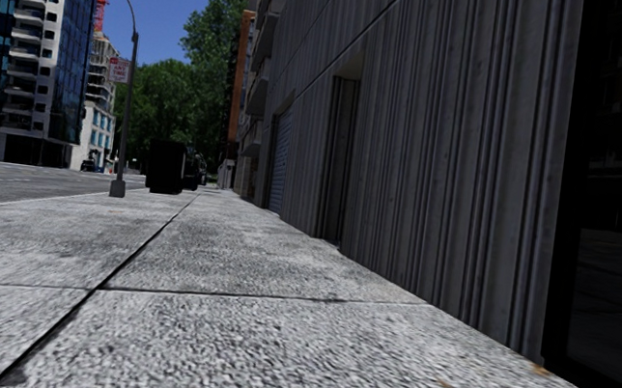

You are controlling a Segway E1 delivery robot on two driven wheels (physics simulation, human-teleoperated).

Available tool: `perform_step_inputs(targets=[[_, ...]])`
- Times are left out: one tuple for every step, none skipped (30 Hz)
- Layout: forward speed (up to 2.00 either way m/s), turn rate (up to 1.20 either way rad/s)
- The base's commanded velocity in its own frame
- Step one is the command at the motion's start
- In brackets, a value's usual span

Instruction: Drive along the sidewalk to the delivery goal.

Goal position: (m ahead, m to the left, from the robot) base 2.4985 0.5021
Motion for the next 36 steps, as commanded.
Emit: perform_step_inputs(targets=[[2.0,0.23],[2.0,0.0],[2.0,0.0],[2.0,0.0],[2.0,0.0],[2.0,0.0],[2.0,0.0],[2.0,0.0],[2.0,0.0],[2.0,0.0],[2.0,0.0],[2.0,0.0],[2.0,0.0],[2.0,0.0],[2.0,0.0],[2.0,0.0],[2.0,0.0],[2.0,0.0],[2.0,0.0],[2.0,0.0],[2.0,0.0],[1.9,0.0],[1.9,0.0],[1.81,0.0],[1.74,0.07],[1.64,0.11],[1.64,0.11],[1.52,0.19],[1.42,0.22],[1.42,0.22],[1.37,0.23],[1.36,0.24],[1.35,0.24],[1.35,0.24],[1.35,0.24],[1.35,0.24]])
